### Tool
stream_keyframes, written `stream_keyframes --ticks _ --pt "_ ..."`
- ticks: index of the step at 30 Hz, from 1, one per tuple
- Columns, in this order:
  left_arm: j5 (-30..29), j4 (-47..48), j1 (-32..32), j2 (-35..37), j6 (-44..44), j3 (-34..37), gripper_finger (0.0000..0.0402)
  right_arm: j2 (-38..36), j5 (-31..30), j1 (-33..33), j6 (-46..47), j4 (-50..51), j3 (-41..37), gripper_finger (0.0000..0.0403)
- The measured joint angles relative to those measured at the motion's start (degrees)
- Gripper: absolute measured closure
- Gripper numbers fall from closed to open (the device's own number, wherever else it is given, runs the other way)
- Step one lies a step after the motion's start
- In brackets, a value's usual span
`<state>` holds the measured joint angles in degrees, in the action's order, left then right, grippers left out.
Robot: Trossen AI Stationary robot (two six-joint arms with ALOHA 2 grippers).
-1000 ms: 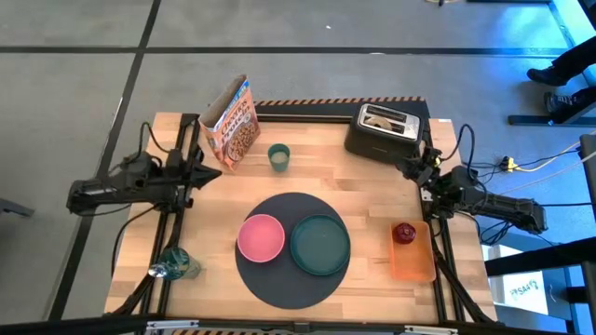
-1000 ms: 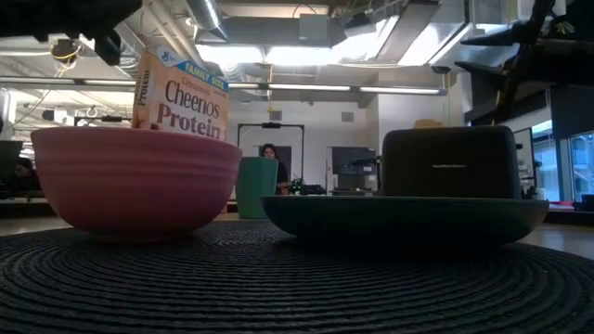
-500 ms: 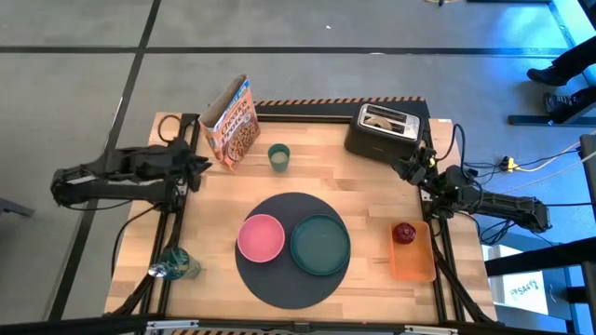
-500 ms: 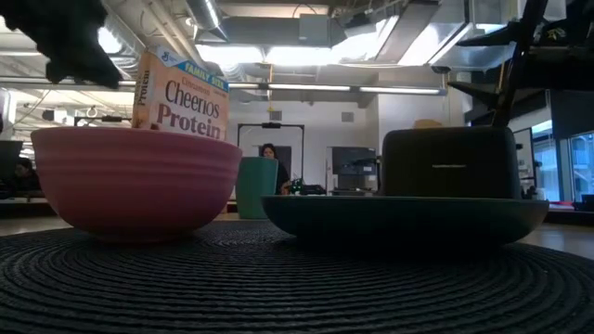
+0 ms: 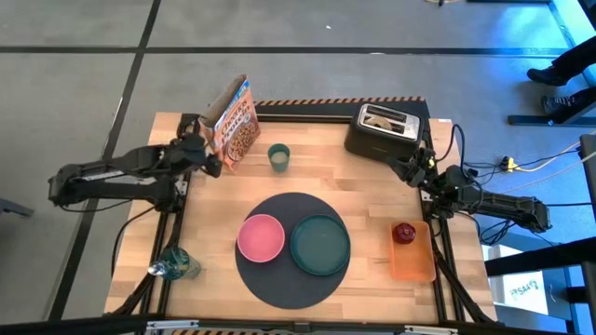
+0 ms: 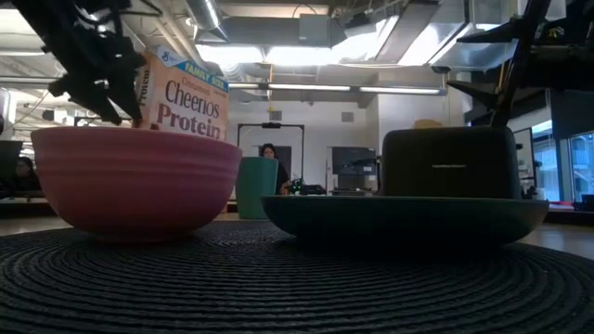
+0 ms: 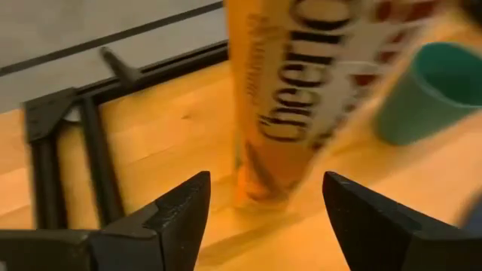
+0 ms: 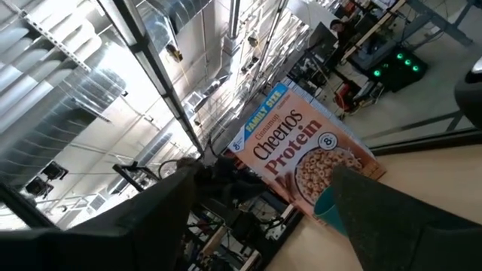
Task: Arrange a breakfast setting
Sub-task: Pour the cereal from the cereal box into the pink bowl
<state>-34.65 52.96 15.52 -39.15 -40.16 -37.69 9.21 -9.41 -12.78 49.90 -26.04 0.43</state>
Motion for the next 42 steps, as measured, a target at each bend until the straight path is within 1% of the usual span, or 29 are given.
stream_keyframes --ticks 4,9,11,16,18,21,25,29,31,34,37,39,42 --pt "-1.9 -2.3 3.7 -3.6 1.8 0.0 0.0138 0.0 1.1 0.0 -0.1 0.0 0.0 0.0099" --pt "2.9 -10.9 8.3 -5.7 13.2 0.0 0.0141 0.0 1.5 0.0 -0.3 0.0 0.0 0.0099" --pt "3.9 -13.8 10.1 -6.6 17.6 0.0 0.0146 0.0 1.6 0.0 -0.5 0.0 0.0 0.0100" --pt "6.6 -19.9 14.9 -9.6 25.0 0.0 0.0168 0.0 3.1 0.0 -0.5 0.0 0.0 0.0100" --pt "8.8 -21.8 17.0 -11.1 27.7 0.0 0.0183 0.0 3.0 0.0 -0.5 0.0 0.0 0.0100" --pt "12.3 -25.1 20.0 -13.5 30.7 0.0 0.0217 0.0 3.1 0.0 -0.5 0.0 0.0 0.0100" --pt "15.6 -28.4 23.1 -17.2 32.0 0.0 0.0283 0.0 4.4 0.0 -0.5 0.0 0.0 0.0100" --pt "19.6 -31.9 25.1 -20.2 32.8 -0.1 0.0364 0.0 4.5 0.0 0.9 0.0 0.0 0.0100" --pt "21.2 -33.5 25.8 -21.2 33.3 -0.1 0.0390 0.0 4.5 0.0 0.9 0.0 0.0 0.0100" --pt "21.9 -35.2 26.1 -21.5 33.3 -0.1 0.0396 0.0 4.4 0.0 1.2 -0.5 0.0 0.0100" --pt "23.0 -32.1 25.7 -19.9 33.4 -2.4 0.0398 0.2 4.3 0.0 1.2 -0.6 1.4 0.0100" --pt "22.9 -27.7 24.7 -18.2 35.4 -5.8 0.0399 1.1 4.5 0.0 0.0 1.3 4.1 0.0100" --pt "24.9 -22.0 22.2 -16.1 43.9 -13.4 0.0399 4.1 5.4 0.0 -5.1 6.3 9.7 0.0100"
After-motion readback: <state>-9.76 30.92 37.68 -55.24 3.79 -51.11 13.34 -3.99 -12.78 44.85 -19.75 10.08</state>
